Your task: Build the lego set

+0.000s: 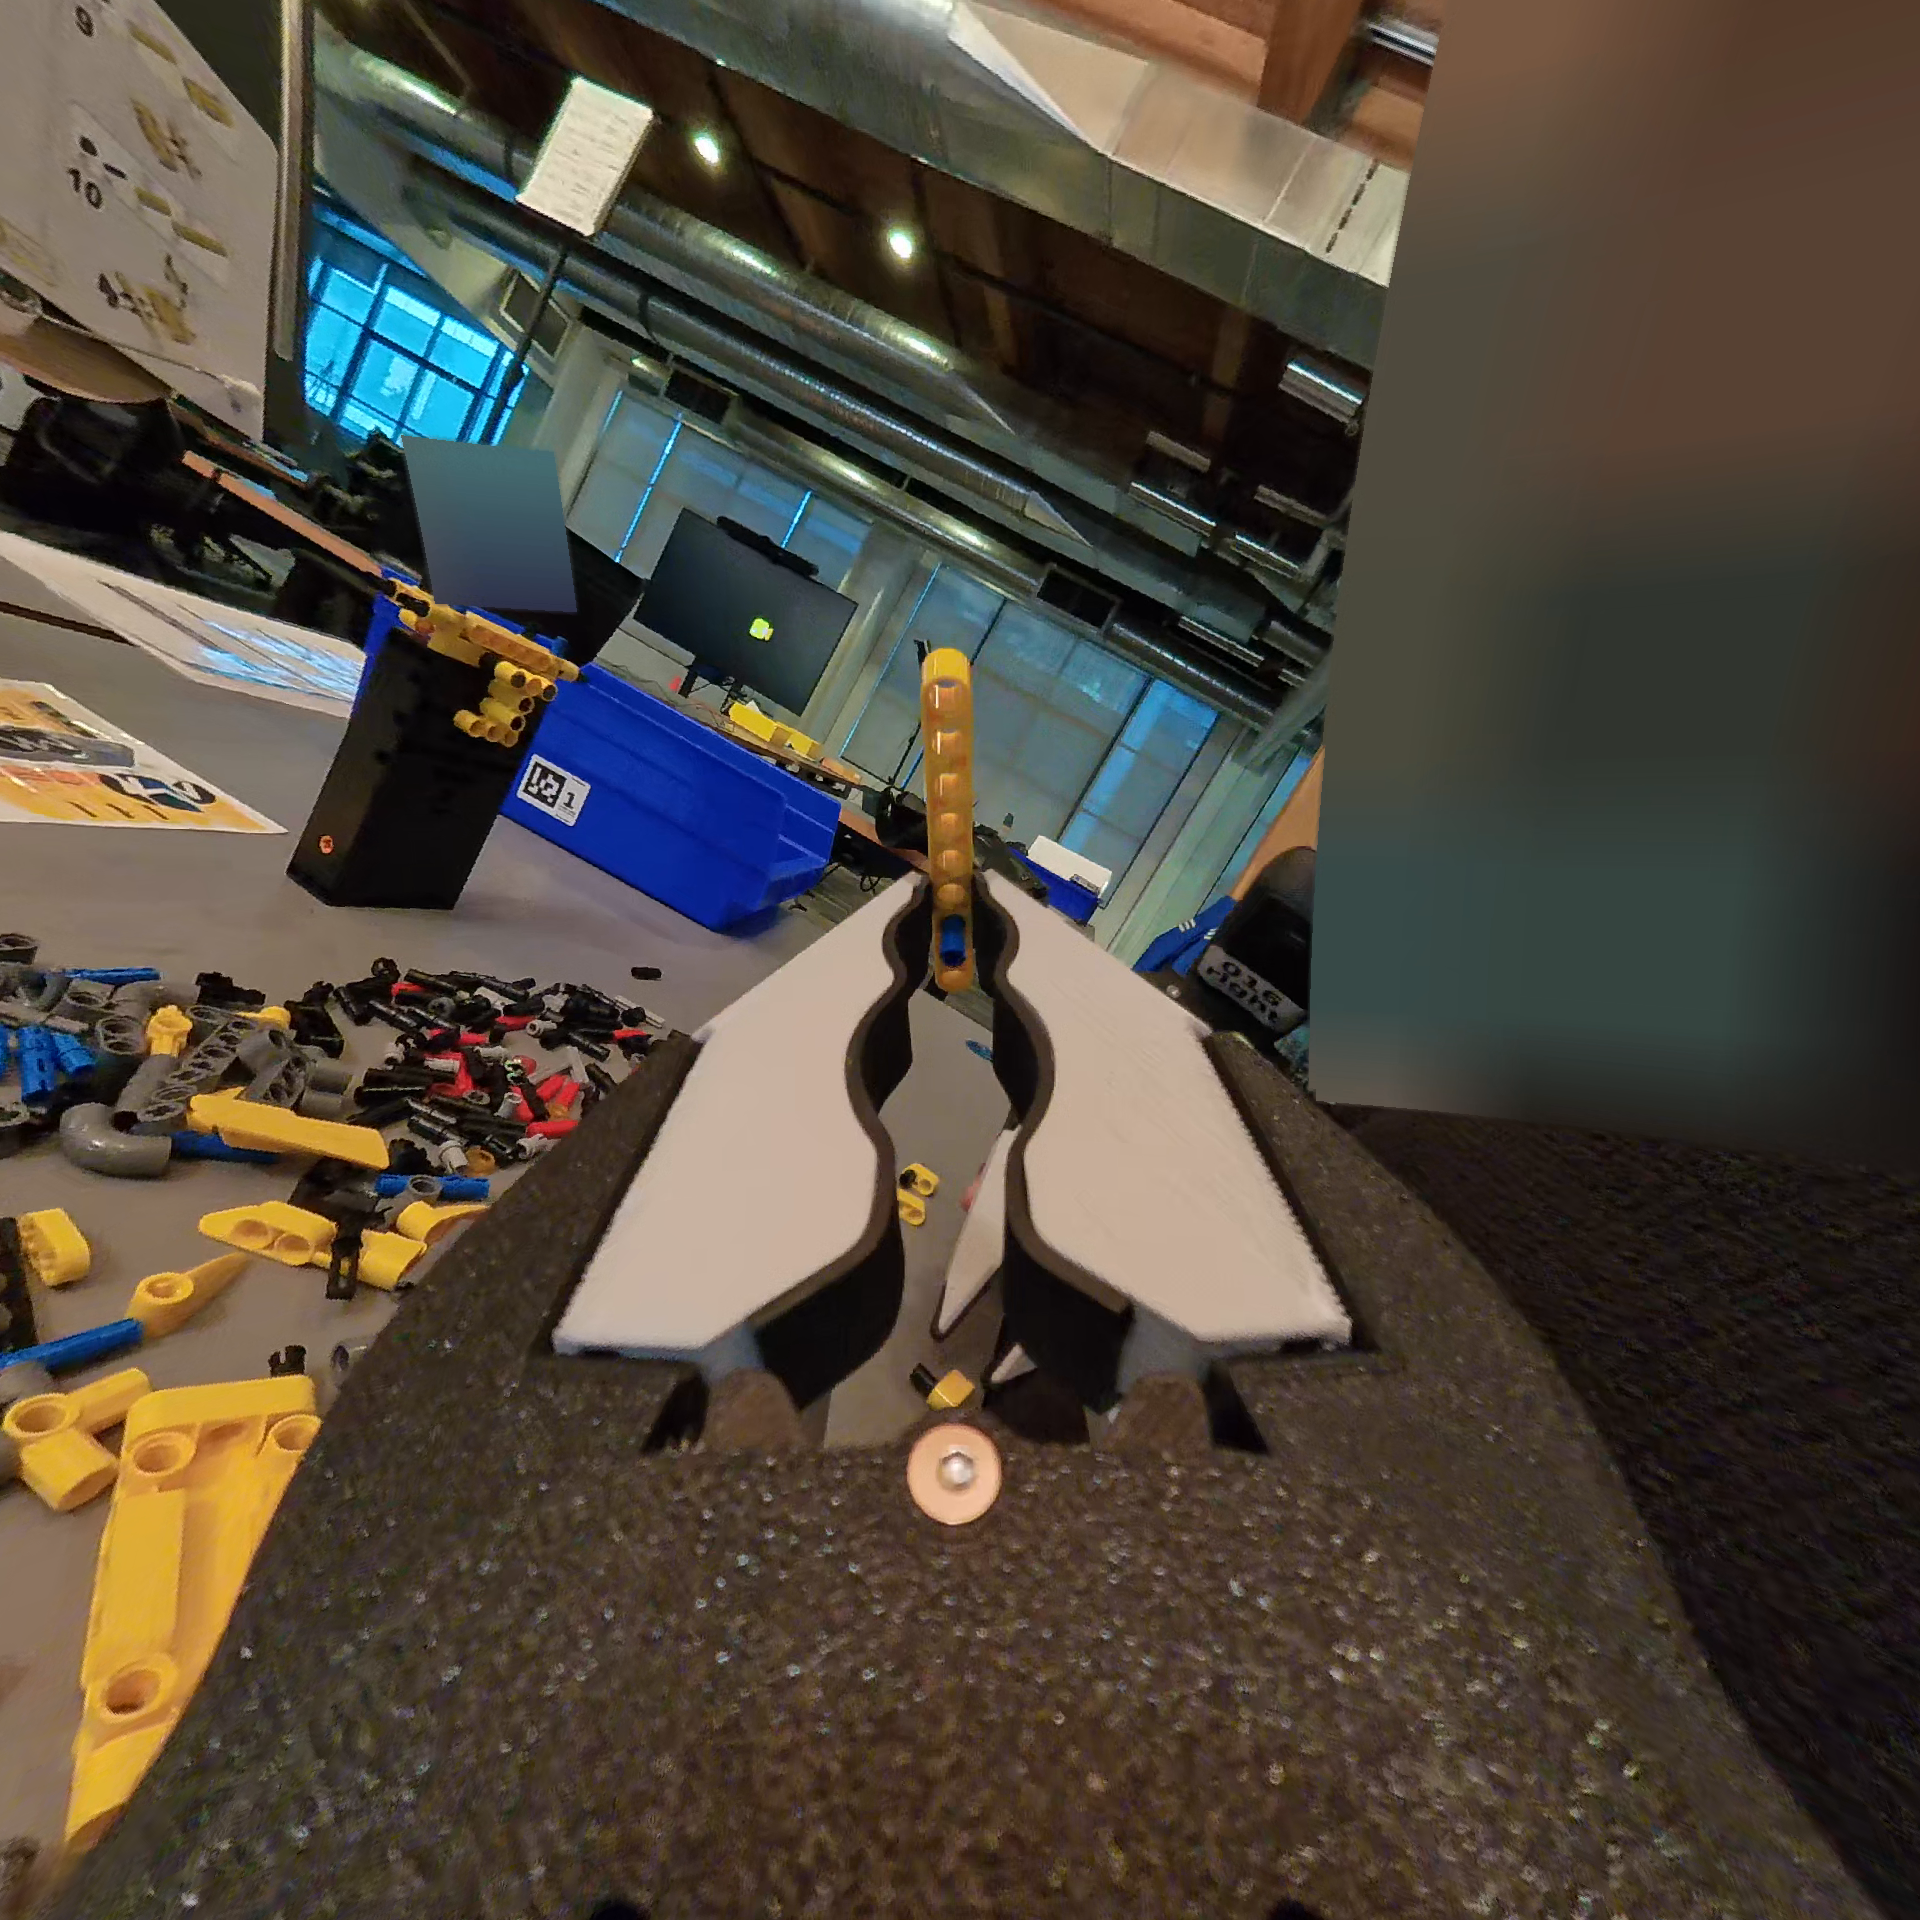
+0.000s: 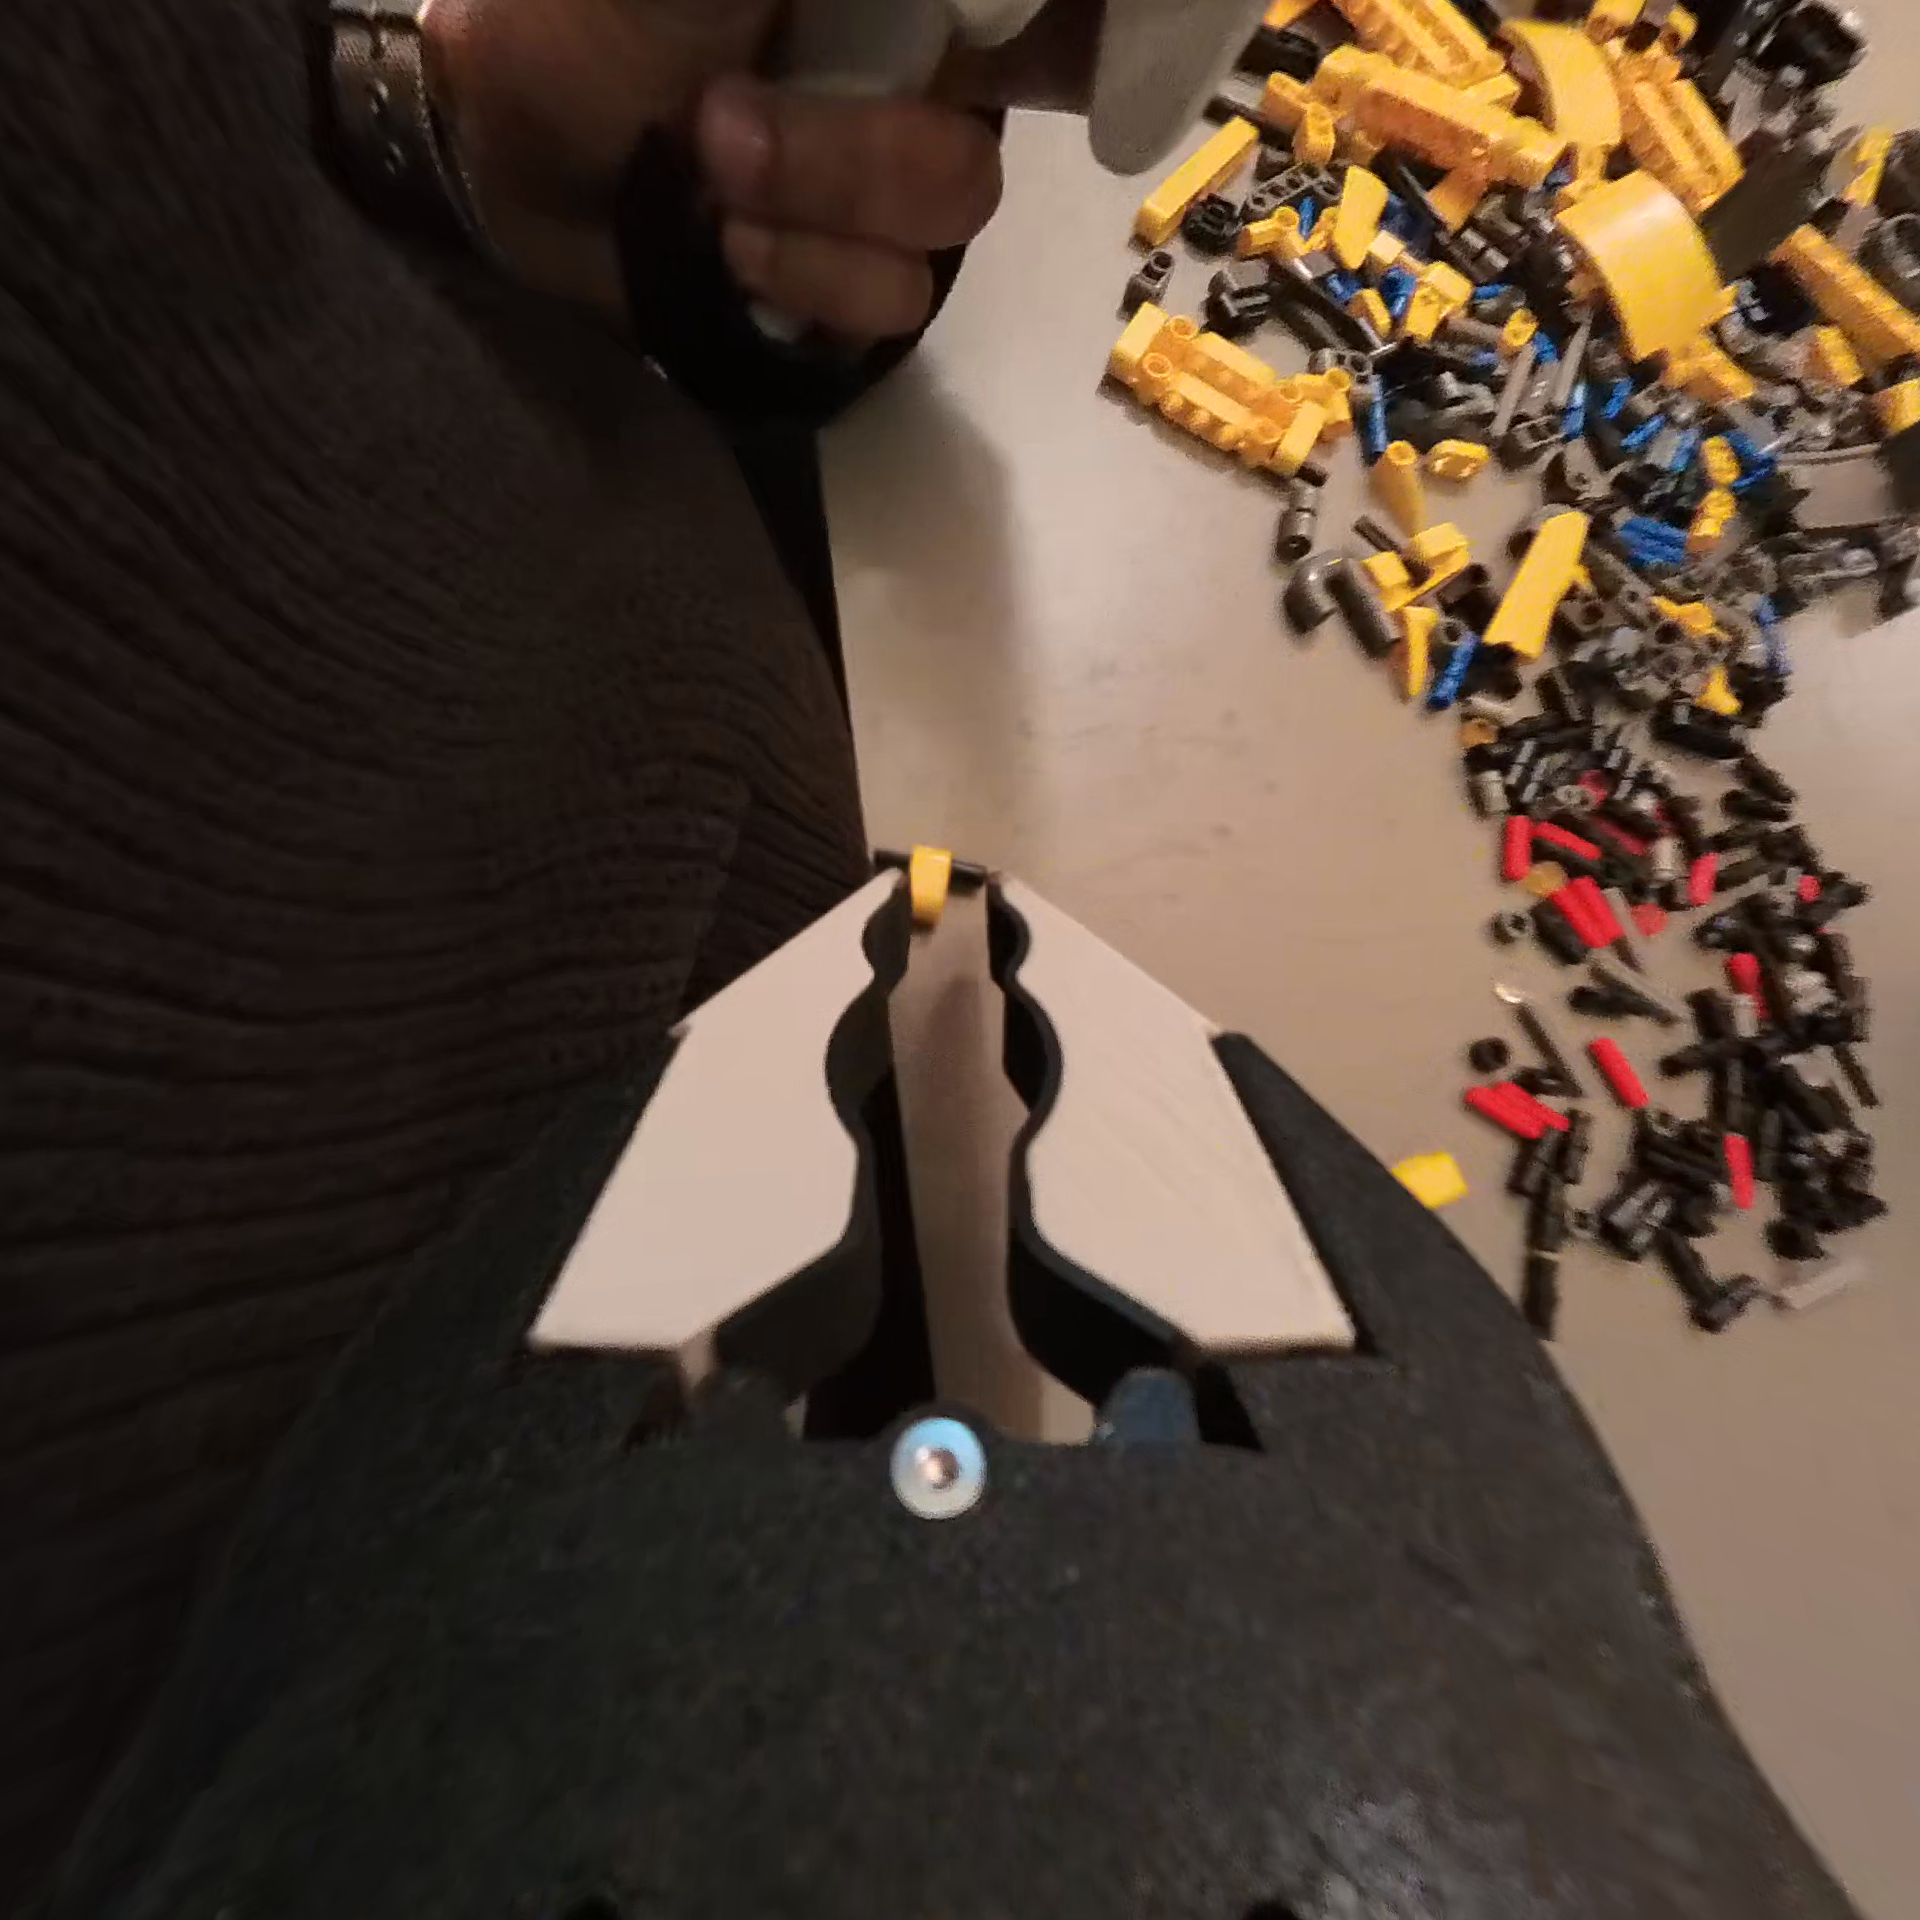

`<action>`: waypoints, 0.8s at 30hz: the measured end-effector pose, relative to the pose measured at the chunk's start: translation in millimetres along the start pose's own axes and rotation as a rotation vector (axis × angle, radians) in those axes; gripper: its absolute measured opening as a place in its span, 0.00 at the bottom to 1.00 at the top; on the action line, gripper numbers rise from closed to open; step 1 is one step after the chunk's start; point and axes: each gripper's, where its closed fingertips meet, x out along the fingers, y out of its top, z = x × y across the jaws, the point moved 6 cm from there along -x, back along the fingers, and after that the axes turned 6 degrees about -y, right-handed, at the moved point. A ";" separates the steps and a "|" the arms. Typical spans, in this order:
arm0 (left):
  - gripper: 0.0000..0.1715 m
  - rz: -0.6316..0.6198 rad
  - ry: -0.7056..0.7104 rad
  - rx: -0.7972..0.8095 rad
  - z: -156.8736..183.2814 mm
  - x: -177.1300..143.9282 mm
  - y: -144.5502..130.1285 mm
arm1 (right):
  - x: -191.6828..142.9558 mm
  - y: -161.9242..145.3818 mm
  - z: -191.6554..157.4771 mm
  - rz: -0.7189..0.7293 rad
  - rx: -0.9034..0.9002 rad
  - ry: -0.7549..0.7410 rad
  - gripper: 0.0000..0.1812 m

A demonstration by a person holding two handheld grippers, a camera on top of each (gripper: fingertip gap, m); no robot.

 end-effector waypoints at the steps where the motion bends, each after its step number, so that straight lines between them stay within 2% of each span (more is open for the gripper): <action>1: 0.04 -0.004 0.003 0.004 0.1 0.2 -0.5 | 3.7 -0.1 -0.6 -0.001 0.037 0.018 0.07; 4: 0.04 -0.024 0.006 0.007 0.1 2.5 -2.8 | 9.0 -2.4 -0.4 -0.007 0.119 0.057 0.07; 7: 0.04 -0.046 0.010 0.009 -0.5 5.2 -5.2 | 8.5 -6.4 4.1 -0.009 0.133 0.033 0.04; 10: 0.04 -0.069 0.011 0.007 -1.0 7.4 -7.8 | 5.1 -3.4 15.6 0.053 0.215 0.032 0.04; 14: 0.04 -0.121 -0.018 -0.026 -0.8 11.5 -13.0 | -13.8 15.6 42.1 0.293 0.440 0.080 0.04; 18: 0.04 -0.162 -0.064 -0.037 3.2 14.7 -17.5 | -39.0 41.9 67.9 0.657 0.735 0.307 0.04; 21: 0.04 -0.197 -0.064 -0.055 2.5 18.0 -21.7 | -34.0 45.4 72.2 0.732 0.871 0.471 0.04; 24: 0.04 -0.202 -0.060 -0.060 1.9 20.3 -23.3 | -26.1 49.9 68.1 0.758 0.917 0.542 0.04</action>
